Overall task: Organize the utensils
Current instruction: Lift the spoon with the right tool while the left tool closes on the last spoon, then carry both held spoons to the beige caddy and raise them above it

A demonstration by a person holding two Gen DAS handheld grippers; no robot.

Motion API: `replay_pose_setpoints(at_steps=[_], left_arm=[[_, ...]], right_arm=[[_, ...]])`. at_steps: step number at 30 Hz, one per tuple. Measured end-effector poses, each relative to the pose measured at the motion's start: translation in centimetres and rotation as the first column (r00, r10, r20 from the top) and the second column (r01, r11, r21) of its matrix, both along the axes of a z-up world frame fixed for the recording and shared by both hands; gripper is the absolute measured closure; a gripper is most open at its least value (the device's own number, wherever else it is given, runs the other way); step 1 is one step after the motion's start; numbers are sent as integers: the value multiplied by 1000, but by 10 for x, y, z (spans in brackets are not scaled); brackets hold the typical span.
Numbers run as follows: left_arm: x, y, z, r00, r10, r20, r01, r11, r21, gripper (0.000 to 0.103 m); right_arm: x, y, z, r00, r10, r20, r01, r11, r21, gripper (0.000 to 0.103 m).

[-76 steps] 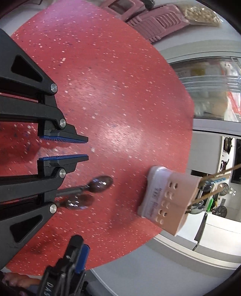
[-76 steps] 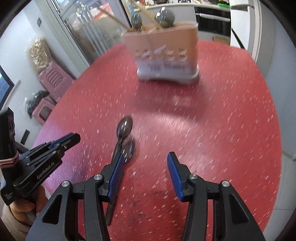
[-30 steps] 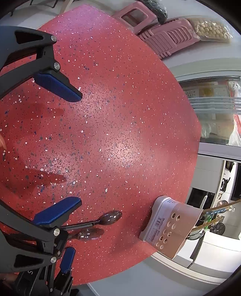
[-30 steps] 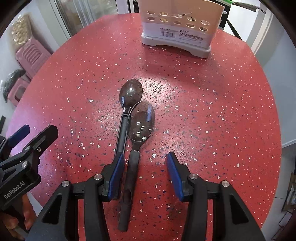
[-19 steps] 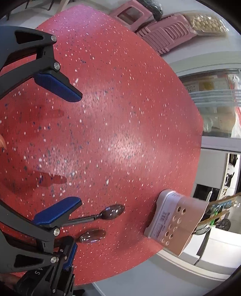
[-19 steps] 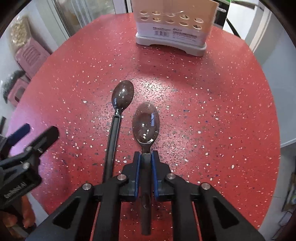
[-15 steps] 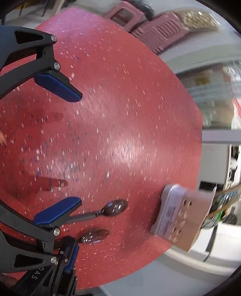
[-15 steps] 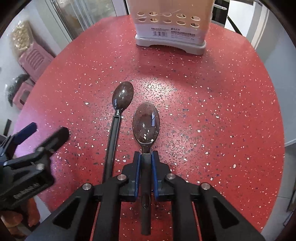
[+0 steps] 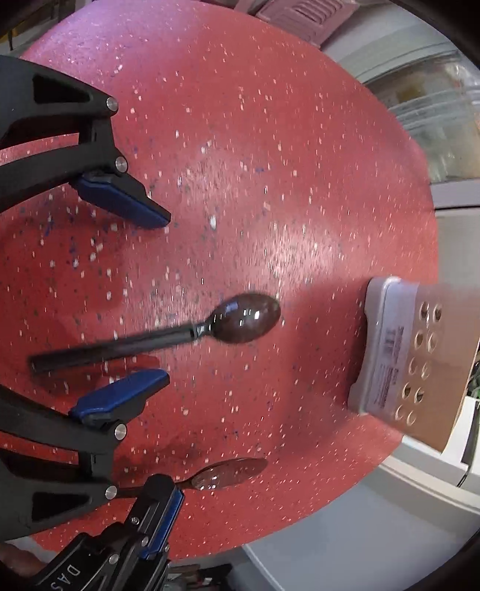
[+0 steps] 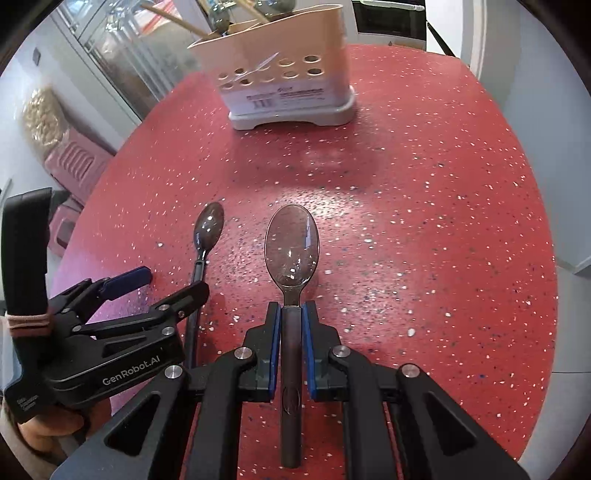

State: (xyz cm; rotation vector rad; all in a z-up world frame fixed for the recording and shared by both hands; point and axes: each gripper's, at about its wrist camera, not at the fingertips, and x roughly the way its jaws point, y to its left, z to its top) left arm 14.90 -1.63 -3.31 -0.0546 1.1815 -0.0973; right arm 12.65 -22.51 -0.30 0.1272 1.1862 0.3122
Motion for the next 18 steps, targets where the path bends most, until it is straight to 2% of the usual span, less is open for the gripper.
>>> replay_pose_setpoints(at_steps=[8,11,13,15,18], left_arm=[[9,-11,-1,998,-36,-54,40,997,68,8],[12,-12,1,996,-56,-66,61,995,75,21],[23,-16,3,994,-66,-84,73,994,78,34],[28,-21,3,991,-85,-107,94,992,83,39],[33,-30,5,982,-141,-123,153,984,92,53]], right_arm=[[-6,-14,2,1000,6,-5,-6,999,52,91],[-5,-15,1,1000,8,-10,-7,998,69,91],[-4,-16,0,1000,7,-15,-5,997,80,91],[-4,-20,0,1000,4,-21,-2,996,91,91],[-3,-25,-1,1000,0,-21,3,995,100,91]])
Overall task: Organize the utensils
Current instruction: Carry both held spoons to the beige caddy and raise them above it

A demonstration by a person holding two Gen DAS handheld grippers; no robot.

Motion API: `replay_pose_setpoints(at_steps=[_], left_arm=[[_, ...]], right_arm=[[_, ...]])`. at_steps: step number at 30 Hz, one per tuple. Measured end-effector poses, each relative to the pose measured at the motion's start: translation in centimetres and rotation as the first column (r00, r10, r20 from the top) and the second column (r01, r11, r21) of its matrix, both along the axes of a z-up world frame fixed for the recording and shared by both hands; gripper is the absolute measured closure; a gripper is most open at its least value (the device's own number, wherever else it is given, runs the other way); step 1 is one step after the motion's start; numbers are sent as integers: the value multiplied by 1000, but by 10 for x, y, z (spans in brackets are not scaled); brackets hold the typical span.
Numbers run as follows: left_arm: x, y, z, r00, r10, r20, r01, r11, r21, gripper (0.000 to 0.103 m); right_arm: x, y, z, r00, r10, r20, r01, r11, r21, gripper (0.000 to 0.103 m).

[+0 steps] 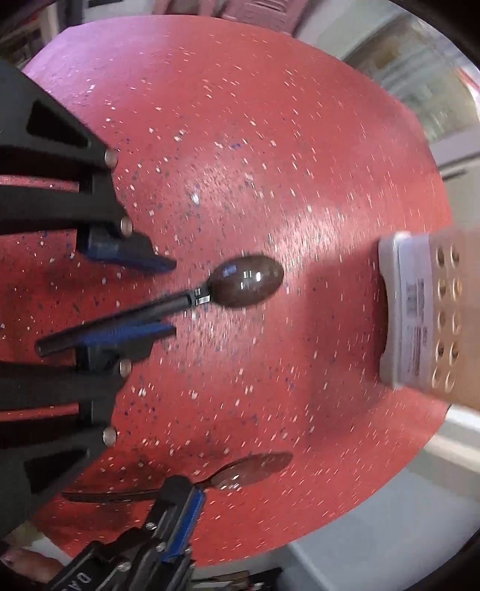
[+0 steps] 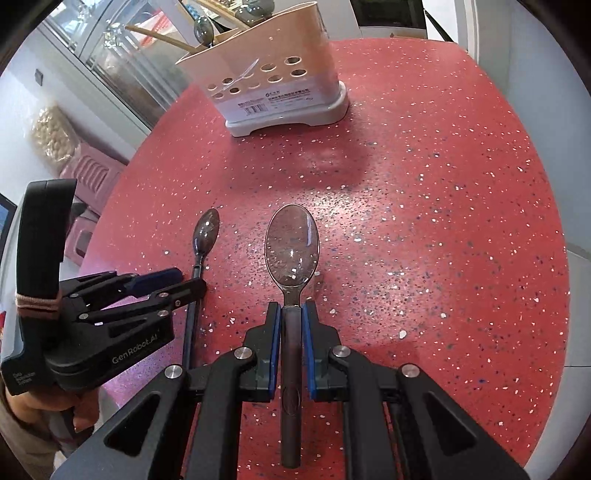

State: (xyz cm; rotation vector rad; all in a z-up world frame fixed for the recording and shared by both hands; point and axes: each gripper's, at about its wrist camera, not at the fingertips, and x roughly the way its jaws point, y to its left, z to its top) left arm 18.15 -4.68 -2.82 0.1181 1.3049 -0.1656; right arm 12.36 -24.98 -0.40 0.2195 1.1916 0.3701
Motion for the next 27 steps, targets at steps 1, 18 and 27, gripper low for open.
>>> replay_pose_setpoints(at_steps=[1,18,27], left_arm=[[1,-2,1,1000,-13,-6,13,1000,-8,62],[-39,12,41,969,81,235,-25,972,-232,64],[-47,18,63,937,137,321,-42,958,-285,64]], right_arm=[[0,-2,1,1000,0,1,0,1000,2,91],[6,-19,0,1000,2,-2,-2,993,114,91],[7,-21,13,1000,15,26,-18,992,121,91]])
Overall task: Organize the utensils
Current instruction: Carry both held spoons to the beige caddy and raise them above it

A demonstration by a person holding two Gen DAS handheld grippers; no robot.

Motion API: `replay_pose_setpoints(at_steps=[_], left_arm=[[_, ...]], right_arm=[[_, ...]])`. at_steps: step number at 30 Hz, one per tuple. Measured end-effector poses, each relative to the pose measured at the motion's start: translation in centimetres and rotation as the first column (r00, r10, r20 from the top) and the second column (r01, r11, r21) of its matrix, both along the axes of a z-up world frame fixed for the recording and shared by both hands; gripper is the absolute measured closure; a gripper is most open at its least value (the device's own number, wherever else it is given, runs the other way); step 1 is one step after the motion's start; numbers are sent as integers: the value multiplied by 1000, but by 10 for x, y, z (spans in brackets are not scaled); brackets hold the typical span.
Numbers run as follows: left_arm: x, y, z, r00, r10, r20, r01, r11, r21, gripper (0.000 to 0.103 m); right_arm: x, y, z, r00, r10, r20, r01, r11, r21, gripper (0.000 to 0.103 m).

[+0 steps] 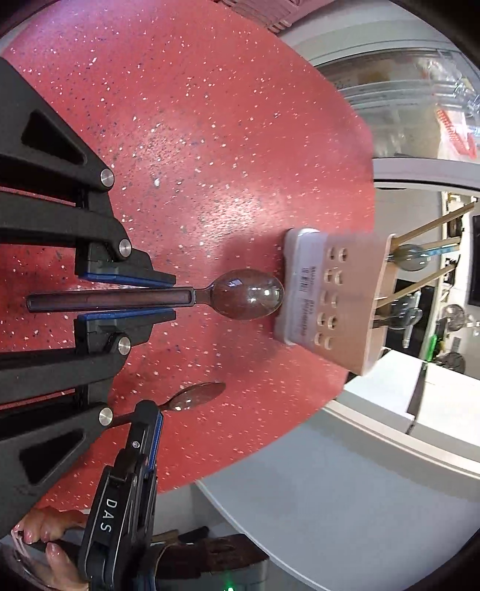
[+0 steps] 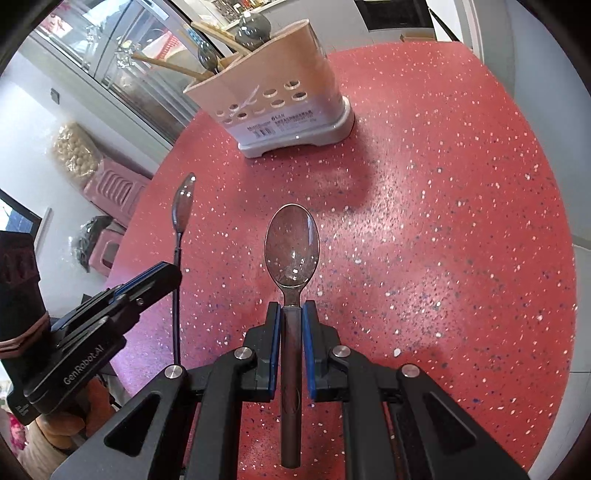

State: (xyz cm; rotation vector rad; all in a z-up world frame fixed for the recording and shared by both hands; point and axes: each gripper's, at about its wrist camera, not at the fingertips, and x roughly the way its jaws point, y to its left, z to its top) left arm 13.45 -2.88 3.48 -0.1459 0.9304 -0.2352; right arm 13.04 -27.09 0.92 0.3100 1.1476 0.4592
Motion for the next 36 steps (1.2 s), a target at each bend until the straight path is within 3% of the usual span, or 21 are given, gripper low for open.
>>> replay_pose_setpoints(at_steps=[20,36], left_arm=[[28,11,44,985,51,166,-42,998,-55,64],[117,22,103,944,92,318,-71,995,-76,64]], right_arm=[[33,1,60,990,14,143,-15,1000,4,91],[116,16,130,960,8,280,-17,999,28,91]])
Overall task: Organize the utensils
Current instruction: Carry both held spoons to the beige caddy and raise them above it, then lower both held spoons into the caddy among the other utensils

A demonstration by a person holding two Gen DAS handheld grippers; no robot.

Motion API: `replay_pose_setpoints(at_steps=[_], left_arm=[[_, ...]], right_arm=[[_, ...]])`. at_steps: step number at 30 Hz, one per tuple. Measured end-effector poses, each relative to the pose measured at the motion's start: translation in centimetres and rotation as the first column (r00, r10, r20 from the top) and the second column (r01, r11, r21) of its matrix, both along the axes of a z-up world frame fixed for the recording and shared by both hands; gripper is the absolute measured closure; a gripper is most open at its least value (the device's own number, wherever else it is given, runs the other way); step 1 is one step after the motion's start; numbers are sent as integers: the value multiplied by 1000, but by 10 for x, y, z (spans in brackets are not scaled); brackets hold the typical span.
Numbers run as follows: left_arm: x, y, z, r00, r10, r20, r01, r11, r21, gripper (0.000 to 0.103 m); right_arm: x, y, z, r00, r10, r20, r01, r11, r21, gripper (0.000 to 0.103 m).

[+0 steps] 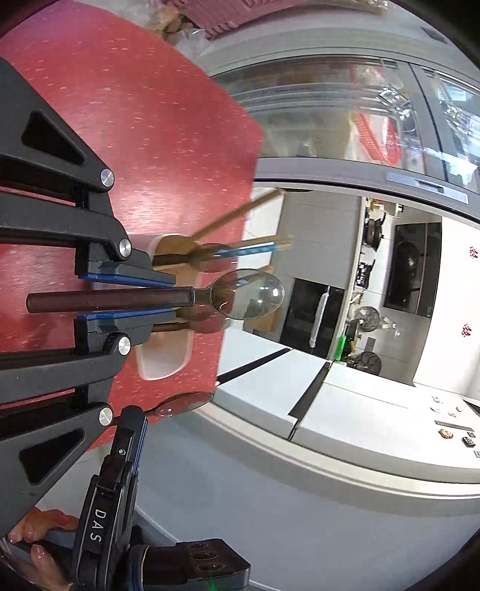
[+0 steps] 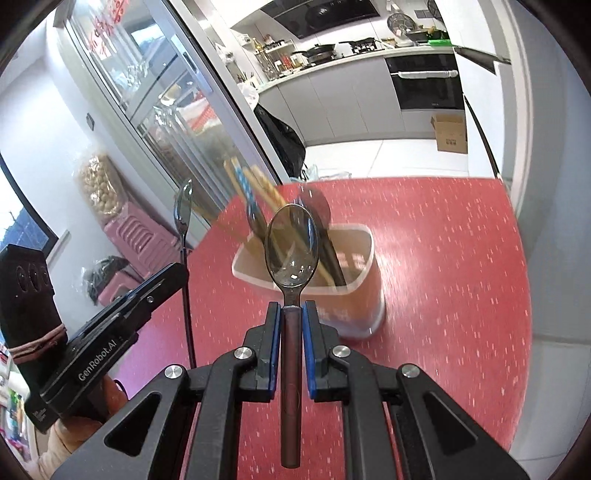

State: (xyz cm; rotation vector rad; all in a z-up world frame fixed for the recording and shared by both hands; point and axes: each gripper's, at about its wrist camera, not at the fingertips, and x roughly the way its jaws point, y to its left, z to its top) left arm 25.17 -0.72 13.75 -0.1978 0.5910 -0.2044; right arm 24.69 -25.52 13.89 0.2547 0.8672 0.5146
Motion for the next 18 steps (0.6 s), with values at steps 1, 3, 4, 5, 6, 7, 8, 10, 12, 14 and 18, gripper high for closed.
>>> replay_pose_setpoints(at_steps=[1,3,4,5,6,7,8,10,12,14,18], left_arm=[[6,0,2,1000,1,4,-1,1000,1,64],[17,0,4,1000,3,13,-3,1000,1,64],[22,1,4,1000,5,17,-5,1000,-1,64],[28,1,4,1000,8,18,-8,1000,-5,64],[34,1,3,1000,11,21,-11,1000,-10,64],[38,1,3,1000,14,26,-14,1000,-14,64],[42,2,3,999,18,31,-17,1000,-16,64],[53,1,5,999,22,40,-22,1000,-16,64],[63,0,5,998,29,49,-29,999,-17,64],[73,-1,6,997,38,65,-37,999,-14,64],[87,-2,2,994,52,96,-52,999,-6,64]], right_arm=[[7,2,2,1000,1,6,-1,1000,1,91],[18,5,6,1000,-1,13,1,1000,1,91],[26,7,7,1000,-3,19,3,1000,3,91],[29,7,8,1000,-4,23,4,1000,5,91],[37,9,10,1000,-6,31,5,1000,8,91],[40,10,11,999,-5,36,5,1000,12,91],[45,11,11,999,0,43,0,1000,20,91],[57,15,14,998,10,63,-12,1000,27,91],[65,19,15,996,15,83,-17,1000,24,91],[76,22,17,995,12,102,-16,999,30,91],[91,27,14,989,13,150,-21,999,49,91]])
